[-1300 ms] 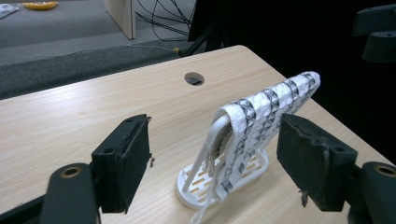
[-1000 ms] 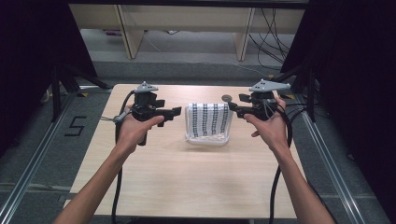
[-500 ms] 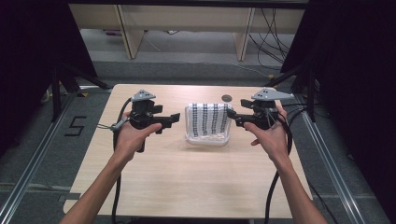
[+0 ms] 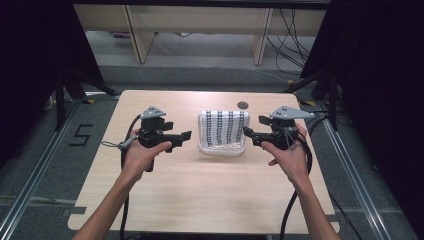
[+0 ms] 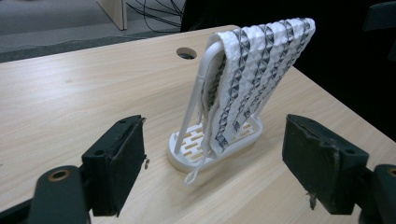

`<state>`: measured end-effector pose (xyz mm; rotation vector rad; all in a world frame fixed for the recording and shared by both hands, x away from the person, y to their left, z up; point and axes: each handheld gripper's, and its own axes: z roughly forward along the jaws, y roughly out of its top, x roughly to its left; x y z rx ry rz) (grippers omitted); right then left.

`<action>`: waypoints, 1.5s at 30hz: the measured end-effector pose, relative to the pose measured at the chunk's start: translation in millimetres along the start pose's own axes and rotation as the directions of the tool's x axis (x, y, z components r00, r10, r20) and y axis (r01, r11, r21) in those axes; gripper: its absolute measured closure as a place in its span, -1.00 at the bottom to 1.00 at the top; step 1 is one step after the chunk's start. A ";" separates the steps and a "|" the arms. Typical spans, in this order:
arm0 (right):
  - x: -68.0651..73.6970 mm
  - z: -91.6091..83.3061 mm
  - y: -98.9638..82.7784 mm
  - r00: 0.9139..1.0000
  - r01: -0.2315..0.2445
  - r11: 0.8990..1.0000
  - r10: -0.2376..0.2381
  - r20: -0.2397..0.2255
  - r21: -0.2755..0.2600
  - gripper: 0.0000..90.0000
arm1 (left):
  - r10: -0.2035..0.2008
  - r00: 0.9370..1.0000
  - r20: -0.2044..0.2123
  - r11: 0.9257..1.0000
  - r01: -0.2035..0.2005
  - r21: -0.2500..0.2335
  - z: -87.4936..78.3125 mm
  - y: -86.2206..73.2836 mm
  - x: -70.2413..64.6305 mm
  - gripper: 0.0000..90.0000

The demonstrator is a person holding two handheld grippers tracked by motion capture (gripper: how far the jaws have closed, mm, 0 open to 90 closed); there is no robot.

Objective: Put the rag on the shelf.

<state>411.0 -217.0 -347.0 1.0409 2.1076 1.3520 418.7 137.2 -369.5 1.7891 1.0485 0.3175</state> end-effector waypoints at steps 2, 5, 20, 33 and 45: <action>0.3 -0.7 -2.6 1.000 -0.002 1.000 0.002 -0.005 0.000 -0.32 | -0.001 1.000 -0.008 1.000 0.001 -0.002 -0.9 -2.0 0.5 -0.54; 0.7 -2.7 -6.1 1.000 0.009 1.000 -0.009 -0.005 0.013 -0.32 | 0.007 1.000 -0.013 1.000 -0.007 -0.001 -2.8 -5.7 1.2 -0.54; 11.8 -6.9 -30.9 0.999 0.011 0.998 -0.009 -0.037 0.055 -0.32 | 0.046 0.999 -0.014 0.999 -0.046 0.016 -13.8 -30.7 -3.5 -0.54; 17.5 -15.2 -57.6 0.998 0.026 0.996 -0.021 -0.055 0.087 -0.33 | 0.089 0.996 0.002 0.996 -0.089 0.031 -23.5 -52.1 -13.7 -0.54; 23.7 -19.9 -70.3 0.998 0.010 0.996 -0.003 -0.070 0.092 -0.34 | 0.106 0.994 0.015 0.994 -0.106 0.038 -29.6 -68.4 -16.9 -0.55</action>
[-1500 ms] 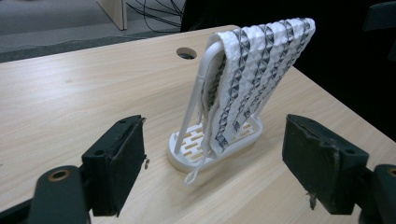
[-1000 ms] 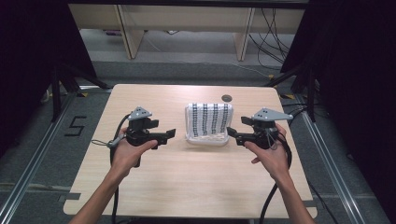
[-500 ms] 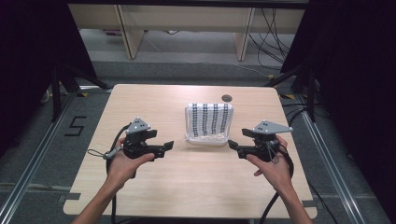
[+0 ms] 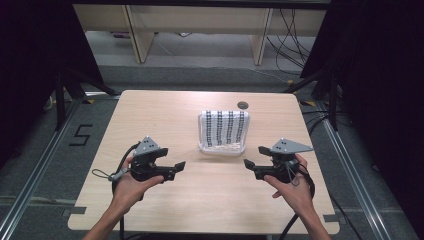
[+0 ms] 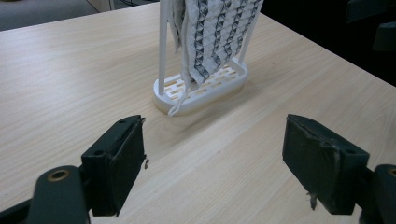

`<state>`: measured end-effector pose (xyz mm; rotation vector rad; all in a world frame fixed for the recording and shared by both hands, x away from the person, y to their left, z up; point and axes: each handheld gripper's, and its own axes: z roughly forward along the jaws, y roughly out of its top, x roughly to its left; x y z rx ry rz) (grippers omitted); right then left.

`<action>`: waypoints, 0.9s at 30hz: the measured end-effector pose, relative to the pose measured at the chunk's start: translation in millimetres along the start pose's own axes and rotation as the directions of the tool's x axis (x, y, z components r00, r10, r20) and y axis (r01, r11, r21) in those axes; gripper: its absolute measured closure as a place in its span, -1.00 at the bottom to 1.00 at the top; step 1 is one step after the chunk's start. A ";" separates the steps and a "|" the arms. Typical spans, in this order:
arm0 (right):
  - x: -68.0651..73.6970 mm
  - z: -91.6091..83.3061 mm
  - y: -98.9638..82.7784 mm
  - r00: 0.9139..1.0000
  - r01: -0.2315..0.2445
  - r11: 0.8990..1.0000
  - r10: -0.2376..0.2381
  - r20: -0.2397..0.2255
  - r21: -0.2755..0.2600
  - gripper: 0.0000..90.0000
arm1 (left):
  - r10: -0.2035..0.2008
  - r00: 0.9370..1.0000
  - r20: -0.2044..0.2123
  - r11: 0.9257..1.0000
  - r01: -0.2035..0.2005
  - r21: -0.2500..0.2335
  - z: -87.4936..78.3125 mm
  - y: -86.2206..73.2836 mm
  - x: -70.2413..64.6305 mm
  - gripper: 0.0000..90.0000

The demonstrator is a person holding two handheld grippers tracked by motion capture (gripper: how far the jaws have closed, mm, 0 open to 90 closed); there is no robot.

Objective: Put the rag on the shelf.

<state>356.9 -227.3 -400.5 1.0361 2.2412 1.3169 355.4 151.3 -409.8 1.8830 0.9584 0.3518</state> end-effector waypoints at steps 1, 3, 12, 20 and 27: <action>0.8 -0.5 -1.3 1.000 -0.007 1.000 0.007 -0.001 0.001 -0.34 | -0.003 1.000 -0.002 1.000 0.003 -0.007 0.0 -1.3 -0.2 -0.55; -0.9 -1.2 -3.7 1.000 0.020 1.000 -0.020 0.010 -0.005 -0.34 | 0.005 1.000 -0.007 1.000 -0.004 0.004 -1.2 -2.9 -0.1 -0.55; 3.0 0.1 -18.2 1.000 -0.003 1.000 0.003 -0.012 0.010 -0.34 | 0.010 1.000 -0.002 1.000 -0.010 0.009 -2.9 -10.8 -2.2 -0.55; 4.9 2.2 -21.1 0.999 -0.015 1.000 0.016 -0.030 0.023 -0.34 | 0.018 1.000 -0.013 1.000 -0.018 0.017 -7.0 -17.1 -4.3 -0.55; 6.1 3.2 -25.2 0.999 -0.034 0.999 0.035 -0.040 0.030 -0.35 | 0.027 0.999 -0.027 0.999 -0.026 0.021 -8.9 -24.2 -4.2 -0.55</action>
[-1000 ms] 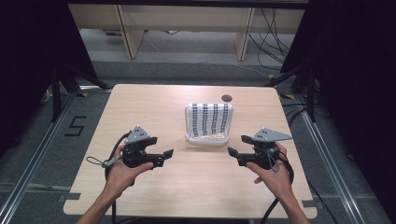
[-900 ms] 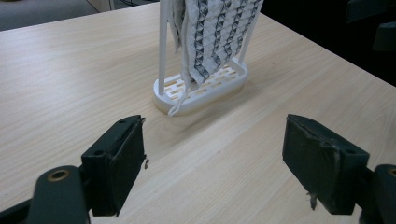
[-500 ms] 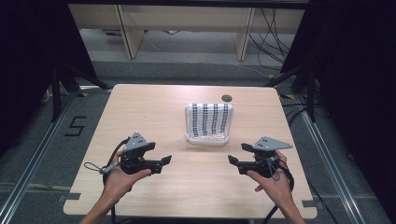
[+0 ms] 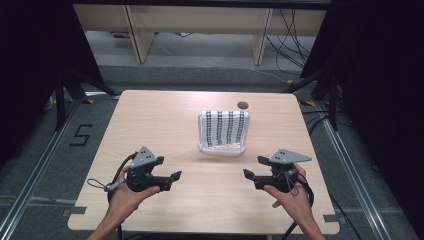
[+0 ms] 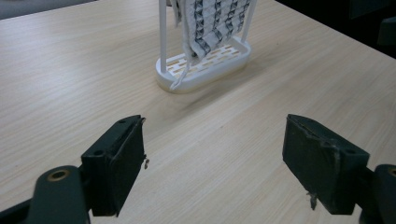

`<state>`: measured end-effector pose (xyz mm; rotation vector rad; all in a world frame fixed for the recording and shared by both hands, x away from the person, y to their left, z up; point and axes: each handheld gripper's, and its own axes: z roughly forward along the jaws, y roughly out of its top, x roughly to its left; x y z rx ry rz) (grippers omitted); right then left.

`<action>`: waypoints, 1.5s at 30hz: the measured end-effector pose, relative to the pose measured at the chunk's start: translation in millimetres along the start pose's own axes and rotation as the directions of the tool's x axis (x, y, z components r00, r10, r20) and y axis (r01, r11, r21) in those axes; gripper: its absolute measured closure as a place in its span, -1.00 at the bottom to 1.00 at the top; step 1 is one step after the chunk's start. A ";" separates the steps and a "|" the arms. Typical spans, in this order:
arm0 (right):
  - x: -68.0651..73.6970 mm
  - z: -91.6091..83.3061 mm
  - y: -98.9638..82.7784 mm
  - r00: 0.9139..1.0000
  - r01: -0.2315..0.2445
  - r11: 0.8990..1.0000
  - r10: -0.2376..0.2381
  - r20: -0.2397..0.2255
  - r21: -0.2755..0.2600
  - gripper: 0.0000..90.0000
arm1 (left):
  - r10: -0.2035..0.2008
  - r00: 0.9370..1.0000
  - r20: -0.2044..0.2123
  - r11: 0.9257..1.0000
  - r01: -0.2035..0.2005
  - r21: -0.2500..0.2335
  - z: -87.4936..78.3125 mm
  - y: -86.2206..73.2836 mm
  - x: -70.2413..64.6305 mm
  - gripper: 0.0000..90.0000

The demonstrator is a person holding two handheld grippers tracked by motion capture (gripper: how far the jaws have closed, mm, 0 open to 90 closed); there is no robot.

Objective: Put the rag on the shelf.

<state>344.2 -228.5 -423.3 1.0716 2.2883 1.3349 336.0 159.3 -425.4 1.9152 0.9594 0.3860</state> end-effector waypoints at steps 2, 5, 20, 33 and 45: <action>-1.4 -0.9 -1.7 1.000 0.014 1.000 -0.014 0.017 0.005 -0.35 | 0.000 1.000 -0.001 1.000 0.000 0.011 -0.8 -3.3 0.7 -0.55; 0.4 -0.7 -7.0 1.000 -0.001 1.000 0.001 0.012 0.015 -0.35 | -0.005 1.000 0.003 1.000 0.005 0.015 -1.2 -10.6 2.0 -0.55; 7.5 1.1 -27.7 1.000 -0.003 1.000 0.004 -0.009 0.031 -0.44 | -0.007 1.000 0.001 0.999 0.007 0.034 -6.8 -33.7 2.2 -0.55; 14.2 -2.5 -48.3 1.000 -0.002 0.997 0.002 -0.001 0.078 -0.48 | 0.021 1.000 -0.017 0.998 -0.020 0.062 -5.5 -55.1 4.2 -0.55; 12.4 -4.3 -68.4 1.000 -0.012 0.993 0.012 -0.001 0.121 -0.48 | 0.038 0.999 -0.001 0.992 -0.037 0.123 -6.7 -76.5 3.5 -0.54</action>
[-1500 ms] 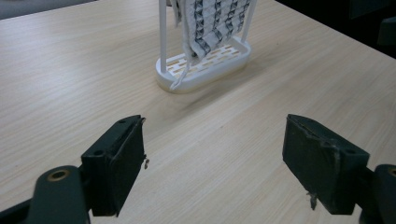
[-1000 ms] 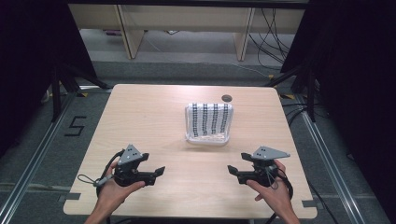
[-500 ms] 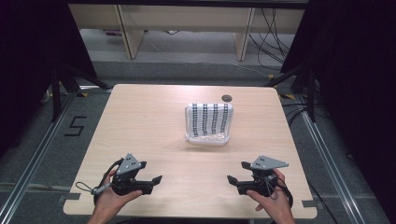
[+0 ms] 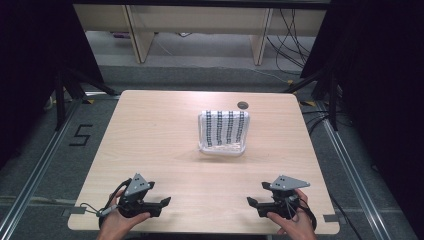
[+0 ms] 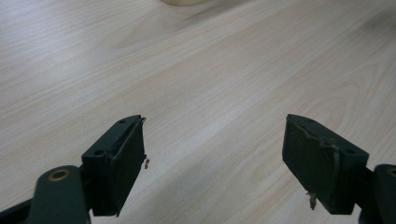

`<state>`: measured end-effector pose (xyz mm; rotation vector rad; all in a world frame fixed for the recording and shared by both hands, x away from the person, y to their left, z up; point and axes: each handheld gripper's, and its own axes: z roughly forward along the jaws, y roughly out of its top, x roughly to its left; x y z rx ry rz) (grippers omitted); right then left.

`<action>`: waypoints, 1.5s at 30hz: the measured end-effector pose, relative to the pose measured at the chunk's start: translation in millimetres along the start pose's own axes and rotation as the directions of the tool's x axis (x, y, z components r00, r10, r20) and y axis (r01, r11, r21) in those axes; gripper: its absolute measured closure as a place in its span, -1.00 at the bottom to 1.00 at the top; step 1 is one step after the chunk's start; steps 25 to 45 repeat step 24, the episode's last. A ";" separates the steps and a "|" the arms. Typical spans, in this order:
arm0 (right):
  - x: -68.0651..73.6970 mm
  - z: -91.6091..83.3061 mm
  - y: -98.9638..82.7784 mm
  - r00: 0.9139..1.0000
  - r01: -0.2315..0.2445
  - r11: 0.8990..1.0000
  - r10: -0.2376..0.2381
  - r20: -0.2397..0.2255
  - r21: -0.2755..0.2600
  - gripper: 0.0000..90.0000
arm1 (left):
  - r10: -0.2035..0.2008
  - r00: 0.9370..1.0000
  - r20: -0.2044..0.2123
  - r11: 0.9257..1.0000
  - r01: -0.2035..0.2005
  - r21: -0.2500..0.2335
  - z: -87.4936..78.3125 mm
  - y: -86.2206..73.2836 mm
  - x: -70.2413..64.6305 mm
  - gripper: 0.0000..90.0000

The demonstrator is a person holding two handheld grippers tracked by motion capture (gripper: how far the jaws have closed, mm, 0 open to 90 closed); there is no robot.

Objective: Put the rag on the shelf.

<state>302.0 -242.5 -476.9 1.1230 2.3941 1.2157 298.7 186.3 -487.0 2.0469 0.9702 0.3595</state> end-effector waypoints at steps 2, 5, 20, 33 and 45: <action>1.0 0.0 -2.6 1.000 -0.012 1.000 0.012 0.005 0.015 -0.50 | -0.003 1.000 -0.007 1.000 0.003 -0.003 2.1 -1.5 -1.2 -0.54; 0.0 2.0 -4.8 1.000 0.008 1.000 -0.008 -0.020 0.008 -0.52 | 0.018 1.000 -0.009 1.000 -0.018 0.010 5.1 -3.8 -0.4 -0.54; -3.2 3.7 -7.6 1.000 0.010 1.000 -0.010 0.005 0.024 -0.53 | 0.013 1.000 -0.008 1.000 -0.013 0.027 7.8 -6.4 3.3 -0.55; -5.3 3.9 -8.4 1.000 -0.001 1.000 0.001 0.008 0.024 -0.54 | 0.014 1.000 -0.007 0.999 -0.014 0.034 9.1 -7.0 3.8 -0.55; -5.3 3.9 -8.4 1.000 -0.001 1.000 0.001 0.008 0.024 -0.54 | 0.014 1.000 -0.007 0.999 -0.014 0.034 9.1 -7.0 3.8 -0.55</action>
